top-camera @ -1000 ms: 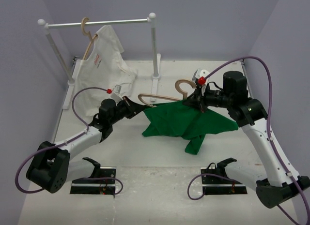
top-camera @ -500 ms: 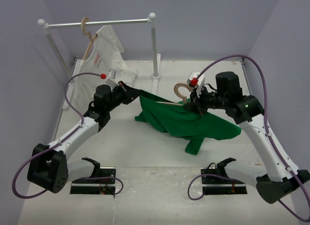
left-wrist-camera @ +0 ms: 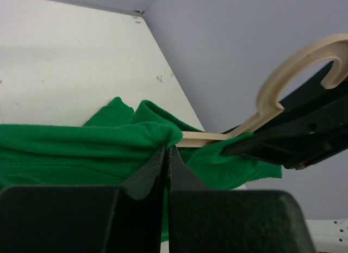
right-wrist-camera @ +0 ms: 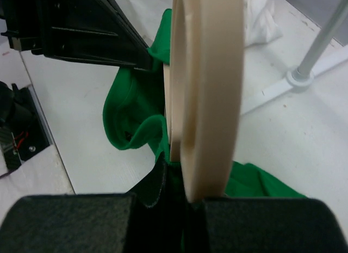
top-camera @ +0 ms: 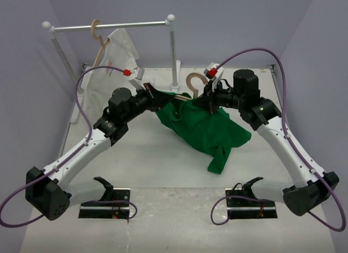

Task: Place the t-shirt on the hanger
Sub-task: Place the T-shirt on the hanger, then place the hanger at the clothesline.

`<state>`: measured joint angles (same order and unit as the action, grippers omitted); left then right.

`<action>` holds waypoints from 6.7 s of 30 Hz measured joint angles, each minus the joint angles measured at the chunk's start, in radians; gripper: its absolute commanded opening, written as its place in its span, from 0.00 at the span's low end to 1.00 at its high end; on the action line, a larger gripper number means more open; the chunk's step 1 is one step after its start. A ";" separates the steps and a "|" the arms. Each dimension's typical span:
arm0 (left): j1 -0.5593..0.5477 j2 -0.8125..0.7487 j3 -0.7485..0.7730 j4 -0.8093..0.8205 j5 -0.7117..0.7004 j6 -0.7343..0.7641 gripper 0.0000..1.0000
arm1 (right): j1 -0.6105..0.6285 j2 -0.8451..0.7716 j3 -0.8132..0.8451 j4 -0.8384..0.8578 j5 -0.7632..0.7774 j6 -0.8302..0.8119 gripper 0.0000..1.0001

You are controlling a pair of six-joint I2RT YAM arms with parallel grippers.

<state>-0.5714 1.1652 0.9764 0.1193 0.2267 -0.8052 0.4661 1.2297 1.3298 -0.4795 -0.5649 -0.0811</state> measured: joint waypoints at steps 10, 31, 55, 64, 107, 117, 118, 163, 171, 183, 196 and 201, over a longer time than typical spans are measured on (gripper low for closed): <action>-0.022 -0.033 0.244 -0.212 -0.019 0.175 0.01 | 0.005 -0.080 -0.228 0.402 -0.076 0.140 0.00; -0.026 0.190 0.771 -0.533 0.437 0.589 0.49 | -0.163 -0.086 -0.210 0.335 -0.574 0.005 0.00; -0.025 0.373 0.657 -0.155 0.851 0.342 0.00 | -0.187 -0.016 -0.029 0.015 -0.722 -0.207 0.30; -0.025 0.318 0.616 -0.194 0.668 0.376 0.00 | -0.194 -0.024 -0.045 0.007 -0.622 -0.188 0.99; -0.023 0.126 0.685 -0.125 -0.345 0.402 0.00 | 0.209 -0.271 -0.140 0.143 0.187 0.369 0.99; -0.056 0.286 0.701 -0.069 -0.499 0.378 0.00 | 0.597 -0.073 -0.127 0.356 0.519 0.538 0.91; -0.059 0.285 0.701 -0.060 -0.507 0.377 0.00 | 0.620 -0.038 -0.113 0.367 0.545 0.540 0.89; -0.071 0.079 1.268 -0.509 -0.709 0.834 0.00 | 0.801 -0.644 -0.402 0.403 1.299 0.413 0.99; -0.060 0.086 1.009 -0.500 -0.728 0.847 0.00 | 0.794 -0.642 -0.393 0.321 1.355 0.370 0.99; 0.233 0.200 0.722 -0.505 -0.505 0.659 0.00 | 0.778 -0.613 -0.393 0.280 1.332 0.359 0.99; 0.257 0.473 1.064 -0.419 -0.433 0.545 0.00 | 0.687 -0.610 -0.394 0.276 1.277 0.356 0.99; 0.257 0.429 0.943 -0.302 -0.439 0.523 0.00 | 0.665 -0.627 -0.401 0.275 1.251 0.361 0.99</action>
<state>-0.3141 1.5944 1.9198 -0.1829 -0.2123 -0.2818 1.1309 0.6024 0.9284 -0.2043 0.6861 0.2801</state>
